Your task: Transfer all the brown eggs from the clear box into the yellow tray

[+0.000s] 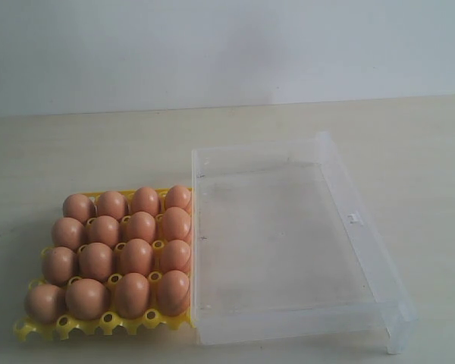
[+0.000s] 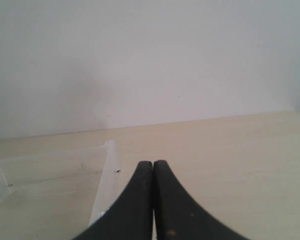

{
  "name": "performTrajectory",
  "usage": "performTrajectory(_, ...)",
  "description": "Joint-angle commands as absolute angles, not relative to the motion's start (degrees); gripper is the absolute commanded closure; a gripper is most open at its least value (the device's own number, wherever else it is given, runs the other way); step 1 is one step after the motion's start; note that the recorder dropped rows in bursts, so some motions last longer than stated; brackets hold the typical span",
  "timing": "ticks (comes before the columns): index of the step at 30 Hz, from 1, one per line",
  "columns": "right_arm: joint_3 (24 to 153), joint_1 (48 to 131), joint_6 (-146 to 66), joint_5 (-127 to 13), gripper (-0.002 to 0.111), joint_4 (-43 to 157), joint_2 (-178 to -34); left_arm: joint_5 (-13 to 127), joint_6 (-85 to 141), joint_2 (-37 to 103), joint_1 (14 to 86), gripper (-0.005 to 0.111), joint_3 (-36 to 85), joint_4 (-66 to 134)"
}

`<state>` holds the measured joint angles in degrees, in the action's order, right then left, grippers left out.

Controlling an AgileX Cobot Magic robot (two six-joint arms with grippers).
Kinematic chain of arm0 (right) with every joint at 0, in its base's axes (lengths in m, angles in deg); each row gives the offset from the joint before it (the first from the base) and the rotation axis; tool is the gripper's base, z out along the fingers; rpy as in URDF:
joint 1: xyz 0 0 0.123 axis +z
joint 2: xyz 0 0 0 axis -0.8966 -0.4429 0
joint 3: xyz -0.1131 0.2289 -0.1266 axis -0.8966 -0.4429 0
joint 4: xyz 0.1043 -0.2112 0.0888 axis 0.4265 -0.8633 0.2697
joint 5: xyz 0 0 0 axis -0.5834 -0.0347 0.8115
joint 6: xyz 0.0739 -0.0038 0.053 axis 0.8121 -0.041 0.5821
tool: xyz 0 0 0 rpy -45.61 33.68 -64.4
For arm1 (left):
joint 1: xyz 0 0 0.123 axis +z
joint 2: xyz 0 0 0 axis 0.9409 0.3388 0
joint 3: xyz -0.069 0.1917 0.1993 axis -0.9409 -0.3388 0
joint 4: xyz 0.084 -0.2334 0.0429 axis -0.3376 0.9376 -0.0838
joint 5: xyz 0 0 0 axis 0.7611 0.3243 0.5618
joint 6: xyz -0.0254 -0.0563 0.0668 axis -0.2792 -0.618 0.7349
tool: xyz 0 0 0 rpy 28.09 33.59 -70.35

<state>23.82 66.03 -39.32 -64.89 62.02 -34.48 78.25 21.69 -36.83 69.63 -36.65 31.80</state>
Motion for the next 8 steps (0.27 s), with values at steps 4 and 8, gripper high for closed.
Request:
performTrajectory(4,23.5,65.7,-39.3,-64.6,0.108,62.0,-34.2,77.7,21.9,-36.6,69.7,0.107,-36.4,31.6)
performTrajectory(8,23.5,65.7,-39.3,-64.6,0.108,62.0,-34.2,77.7,21.9,-36.6,69.7,0.107,-36.4,31.6)
